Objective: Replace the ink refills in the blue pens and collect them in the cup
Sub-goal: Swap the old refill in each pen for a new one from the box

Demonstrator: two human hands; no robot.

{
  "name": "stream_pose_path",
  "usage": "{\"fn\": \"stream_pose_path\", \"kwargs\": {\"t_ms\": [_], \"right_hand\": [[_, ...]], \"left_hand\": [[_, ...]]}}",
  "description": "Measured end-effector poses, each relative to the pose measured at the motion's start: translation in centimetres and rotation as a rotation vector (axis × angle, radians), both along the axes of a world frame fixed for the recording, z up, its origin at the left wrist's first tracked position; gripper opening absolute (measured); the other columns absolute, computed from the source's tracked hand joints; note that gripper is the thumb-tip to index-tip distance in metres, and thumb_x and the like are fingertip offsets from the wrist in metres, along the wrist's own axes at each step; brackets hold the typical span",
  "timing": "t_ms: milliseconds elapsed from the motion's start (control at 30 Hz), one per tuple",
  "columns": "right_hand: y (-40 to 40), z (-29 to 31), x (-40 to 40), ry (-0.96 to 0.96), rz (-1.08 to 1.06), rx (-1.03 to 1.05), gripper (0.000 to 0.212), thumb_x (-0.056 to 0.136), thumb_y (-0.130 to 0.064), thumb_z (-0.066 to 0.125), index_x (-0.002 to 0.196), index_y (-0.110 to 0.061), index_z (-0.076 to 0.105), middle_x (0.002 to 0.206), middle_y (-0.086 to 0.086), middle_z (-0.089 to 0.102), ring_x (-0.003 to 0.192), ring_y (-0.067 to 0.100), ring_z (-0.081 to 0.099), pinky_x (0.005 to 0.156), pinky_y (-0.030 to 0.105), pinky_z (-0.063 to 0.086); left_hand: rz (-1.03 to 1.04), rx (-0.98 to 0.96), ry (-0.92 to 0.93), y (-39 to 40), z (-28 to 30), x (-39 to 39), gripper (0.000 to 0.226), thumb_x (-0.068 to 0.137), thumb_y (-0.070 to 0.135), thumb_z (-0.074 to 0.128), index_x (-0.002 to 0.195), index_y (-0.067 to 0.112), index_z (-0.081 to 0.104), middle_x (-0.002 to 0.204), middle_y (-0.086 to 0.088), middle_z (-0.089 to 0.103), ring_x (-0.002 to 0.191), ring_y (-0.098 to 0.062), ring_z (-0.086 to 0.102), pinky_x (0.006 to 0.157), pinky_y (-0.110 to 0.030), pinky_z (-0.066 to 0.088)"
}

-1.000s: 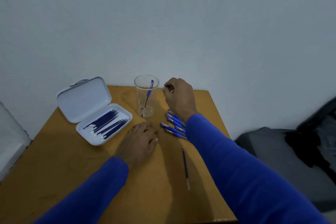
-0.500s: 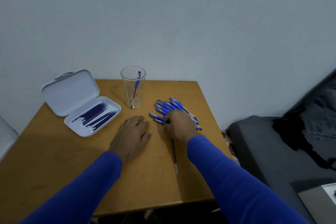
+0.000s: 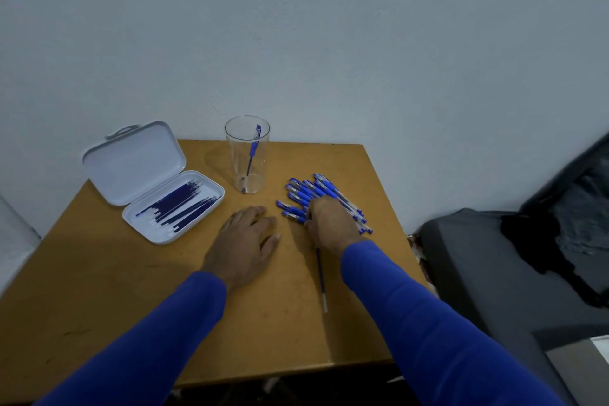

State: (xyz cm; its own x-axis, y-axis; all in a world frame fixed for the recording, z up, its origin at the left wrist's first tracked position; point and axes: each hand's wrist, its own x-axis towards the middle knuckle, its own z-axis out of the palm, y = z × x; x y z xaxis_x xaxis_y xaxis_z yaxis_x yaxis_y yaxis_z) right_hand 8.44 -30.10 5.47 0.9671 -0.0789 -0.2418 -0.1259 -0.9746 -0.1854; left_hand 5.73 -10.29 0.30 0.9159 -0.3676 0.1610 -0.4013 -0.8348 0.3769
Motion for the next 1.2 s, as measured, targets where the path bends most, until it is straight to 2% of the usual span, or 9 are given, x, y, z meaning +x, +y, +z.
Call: {"fn": "stream_pose_path", "kwargs": {"t_ms": [167, 333, 433, 567, 633, 700, 800, 933, 1200], "right_hand": [[0.1, 0.4, -1.6, -0.155, 0.067, 0.071, 0.016, 0.100, -0.018, 0.060, 0.116, -0.015, 0.062, 0.117, 0.007, 0.058, 0.102, 0.020, 0.060, 0.096, 0.037, 0.055], [1.6, 2.0, -2.6, -0.207, 0.092, 0.256, 0.013, 0.100, -0.018, 0.060, 0.113, -0.015, 0.061, 0.107, 0.007, 0.065, 0.097, 0.020, 0.063, 0.090, 0.038, 0.057], [3.2, 2.1, -3.5, -0.235, 0.084, 0.412, 0.024, 0.098, -0.017, 0.065, 0.122, -0.017, 0.060, 0.110, 0.004, 0.067, 0.097, 0.016, 0.063, 0.085, 0.031, 0.056], [5.6, 2.3, -5.1, -0.171, 0.077, 0.632, 0.048, 0.096, -0.018, 0.069, 0.141, -0.018, 0.052, 0.101, 0.003, 0.070, 0.090, 0.012, 0.066, 0.078, 0.027, 0.056], [6.7, 2.3, -6.2, -0.111, 0.035, 0.820, 0.052, 0.095, -0.017, 0.069, 0.142, -0.021, 0.048, 0.093, 0.007, 0.072, 0.079, 0.016, 0.069, 0.063, 0.028, 0.056], [7.5, 2.3, -7.2, 0.016, -0.042, 1.086, 0.054, 0.094, -0.008, 0.068, 0.139, -0.024, 0.043, 0.083, 0.011, 0.072, 0.064, 0.022, 0.067, 0.047, 0.029, 0.053], [8.7, 1.7, -8.4, 0.160, -0.136, 1.350, 0.041, 0.097, -0.004, 0.065, 0.130, -0.015, 0.045, 0.084, 0.018, 0.073, 0.065, 0.028, 0.068, 0.047, 0.034, 0.058], [9.4, 0.2, -9.4, 0.153, -0.246, 1.419, 0.020, 0.102, -0.018, 0.061, 0.115, -0.005, 0.056, 0.092, 0.024, 0.073, 0.068, 0.027, 0.070, 0.052, 0.033, 0.061], [9.3, -1.7, -10.4, 0.019, -0.258, 1.477, 0.020, 0.098, -0.016, 0.066, 0.113, -0.002, 0.062, 0.096, 0.027, 0.072, 0.066, 0.027, 0.066, 0.050, 0.027, 0.056]], "left_hand": [[-0.010, -0.017, -0.004, 0.1, -0.2, 0.1, 0.049, 0.101, 0.054, 0.043, 0.144, 0.032, 0.049, 0.156, 0.008, 0.034, 0.144, -0.013, 0.029, 0.119, -0.038, 0.030], [0.002, -0.130, -0.009, 0.6, -0.2, -0.3, 0.049, 0.100, 0.047, 0.050, 0.142, 0.023, 0.054, 0.147, 0.005, 0.045, 0.134, -0.011, 0.041, 0.113, -0.037, 0.041], [0.007, -0.197, -0.032, 1.5, -0.1, -1.4, 0.043, 0.100, 0.041, 0.055, 0.138, 0.020, 0.059, 0.138, 0.004, 0.055, 0.128, -0.010, 0.048, 0.109, -0.034, 0.043], [0.026, -0.293, -0.039, 3.4, 0.5, -3.0, 0.034, 0.100, 0.032, 0.058, 0.131, 0.021, 0.063, 0.124, 0.007, 0.063, 0.112, -0.005, 0.056, 0.099, -0.033, 0.051], [0.047, -0.351, -0.041, 4.3, 0.6, -3.9, 0.030, 0.101, 0.029, 0.056, 0.128, 0.020, 0.066, 0.117, 0.008, 0.066, 0.104, -0.002, 0.059, 0.093, -0.028, 0.053], [0.077, -0.434, -0.036, 5.1, 0.8, -4.9, 0.027, 0.103, 0.027, 0.052, 0.124, 0.021, 0.069, 0.112, 0.010, 0.069, 0.100, 0.001, 0.061, 0.088, -0.022, 0.052], [0.100, -0.536, -0.038, 6.1, 0.9, -6.3, 0.025, 0.103, 0.026, 0.053, 0.121, 0.021, 0.070, 0.106, 0.013, 0.070, 0.097, 0.000, 0.065, 0.083, -0.021, 0.055], [0.086, -0.596, 0.044, 6.7, 0.6, -7.5, 0.033, 0.095, 0.041, 0.059, 0.122, 0.025, 0.071, 0.102, 0.016, 0.071, 0.091, -0.003, 0.067, 0.078, -0.027, 0.058], [0.071, -0.569, 0.098, 6.5, 0.6, -8.0, 0.022, 0.092, 0.034, 0.070, 0.114, 0.035, 0.071, 0.093, 0.015, 0.070, 0.086, -0.004, 0.064, 0.074, -0.020, 0.052]]}}
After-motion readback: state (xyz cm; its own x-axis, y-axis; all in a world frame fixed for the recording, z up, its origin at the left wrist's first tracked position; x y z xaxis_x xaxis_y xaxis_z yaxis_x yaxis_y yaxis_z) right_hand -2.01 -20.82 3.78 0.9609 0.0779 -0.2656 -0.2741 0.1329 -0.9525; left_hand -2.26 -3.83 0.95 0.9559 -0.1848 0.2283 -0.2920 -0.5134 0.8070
